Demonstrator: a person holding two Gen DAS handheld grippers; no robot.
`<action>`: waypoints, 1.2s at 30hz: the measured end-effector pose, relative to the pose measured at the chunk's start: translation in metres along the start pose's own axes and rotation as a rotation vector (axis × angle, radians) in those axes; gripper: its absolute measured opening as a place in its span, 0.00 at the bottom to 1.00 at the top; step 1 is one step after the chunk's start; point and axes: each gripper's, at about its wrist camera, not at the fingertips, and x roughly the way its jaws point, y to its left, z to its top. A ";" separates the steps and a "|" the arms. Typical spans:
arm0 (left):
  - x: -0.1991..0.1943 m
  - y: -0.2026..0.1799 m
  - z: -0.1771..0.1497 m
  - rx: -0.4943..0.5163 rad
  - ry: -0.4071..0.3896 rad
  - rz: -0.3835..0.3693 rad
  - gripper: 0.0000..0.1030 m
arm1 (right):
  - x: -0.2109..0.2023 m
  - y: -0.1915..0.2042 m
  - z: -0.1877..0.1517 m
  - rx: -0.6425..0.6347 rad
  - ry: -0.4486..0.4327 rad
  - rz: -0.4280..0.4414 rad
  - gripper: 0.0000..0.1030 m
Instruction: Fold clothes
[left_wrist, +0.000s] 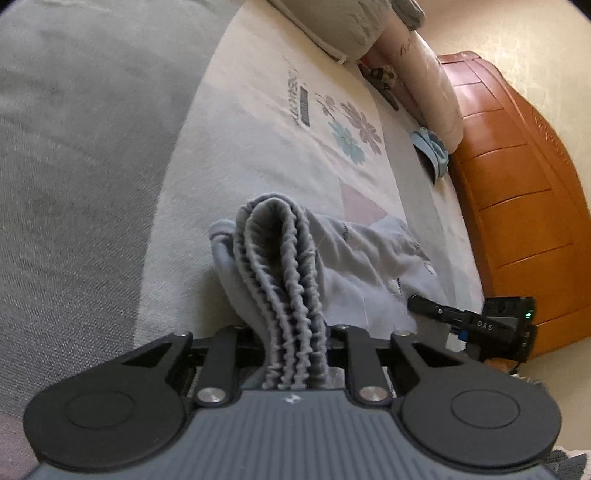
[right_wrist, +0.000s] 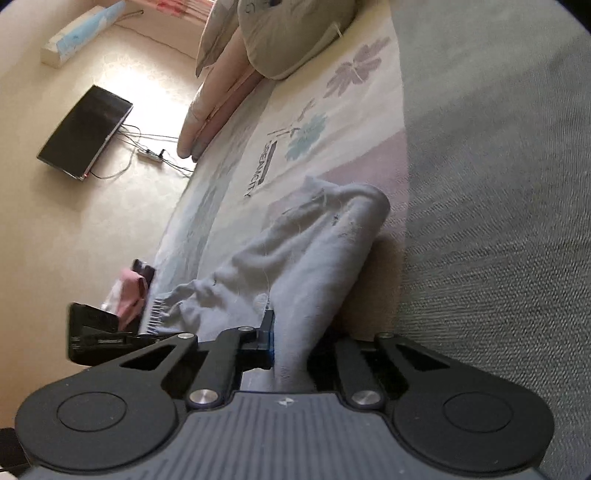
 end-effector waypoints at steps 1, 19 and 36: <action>-0.002 -0.002 0.001 0.004 0.000 0.004 0.18 | 0.000 0.004 0.000 -0.020 -0.003 -0.017 0.12; -0.008 -0.106 0.014 0.219 -0.005 0.053 0.18 | -0.053 0.053 -0.011 -0.186 -0.098 -0.048 0.10; 0.115 -0.274 0.028 0.502 0.136 0.031 0.17 | -0.197 -0.007 -0.028 -0.113 -0.347 -0.121 0.11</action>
